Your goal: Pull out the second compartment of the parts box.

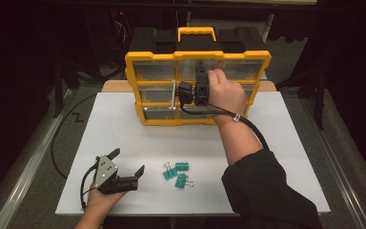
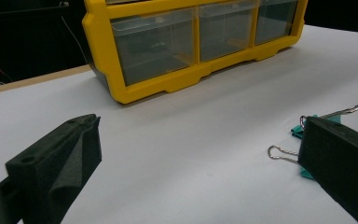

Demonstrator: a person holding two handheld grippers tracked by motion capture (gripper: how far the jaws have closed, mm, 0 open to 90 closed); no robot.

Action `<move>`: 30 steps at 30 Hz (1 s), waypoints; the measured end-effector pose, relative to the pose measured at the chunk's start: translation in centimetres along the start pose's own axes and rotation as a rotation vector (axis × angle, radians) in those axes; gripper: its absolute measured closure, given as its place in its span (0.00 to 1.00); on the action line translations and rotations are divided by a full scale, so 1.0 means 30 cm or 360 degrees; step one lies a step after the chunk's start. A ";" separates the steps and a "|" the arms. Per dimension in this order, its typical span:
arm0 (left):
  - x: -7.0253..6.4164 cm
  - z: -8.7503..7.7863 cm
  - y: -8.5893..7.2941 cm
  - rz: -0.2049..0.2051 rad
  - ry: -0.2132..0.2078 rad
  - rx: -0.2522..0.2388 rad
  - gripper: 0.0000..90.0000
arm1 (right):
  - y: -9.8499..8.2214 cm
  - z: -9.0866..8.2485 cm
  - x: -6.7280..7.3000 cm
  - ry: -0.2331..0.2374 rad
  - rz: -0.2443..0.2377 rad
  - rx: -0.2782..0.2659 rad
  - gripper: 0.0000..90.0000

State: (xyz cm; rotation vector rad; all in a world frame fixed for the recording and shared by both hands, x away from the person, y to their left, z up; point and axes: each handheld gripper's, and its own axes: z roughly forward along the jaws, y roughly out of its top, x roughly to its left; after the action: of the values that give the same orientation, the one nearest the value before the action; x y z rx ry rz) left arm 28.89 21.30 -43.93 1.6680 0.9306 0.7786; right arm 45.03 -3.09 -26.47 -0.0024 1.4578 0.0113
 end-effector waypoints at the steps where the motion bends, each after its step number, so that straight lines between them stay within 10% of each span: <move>1: 0.000 0.001 0.000 0.0002 0.0000 0.0003 0.00 | 0.001 -0.003 0.000 0.0001 -0.0003 0.0001 0.93; 21: 0.007 -0.004 0.001 -0.0018 0.0007 -0.0015 0.00 | -0.009 -0.078 -0.025 0.0046 -0.0006 -0.0013 0.93; 30: 0.008 -0.007 0.001 -0.0016 0.0010 -0.0012 0.00 | -0.008 -0.084 -0.033 0.0121 0.0004 0.0016 0.74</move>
State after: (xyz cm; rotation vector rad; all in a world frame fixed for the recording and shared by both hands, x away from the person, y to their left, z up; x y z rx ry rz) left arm 28.84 21.60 -43.85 1.6543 0.9388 0.7800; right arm 42.42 -3.35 -25.77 0.0072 1.5341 0.0057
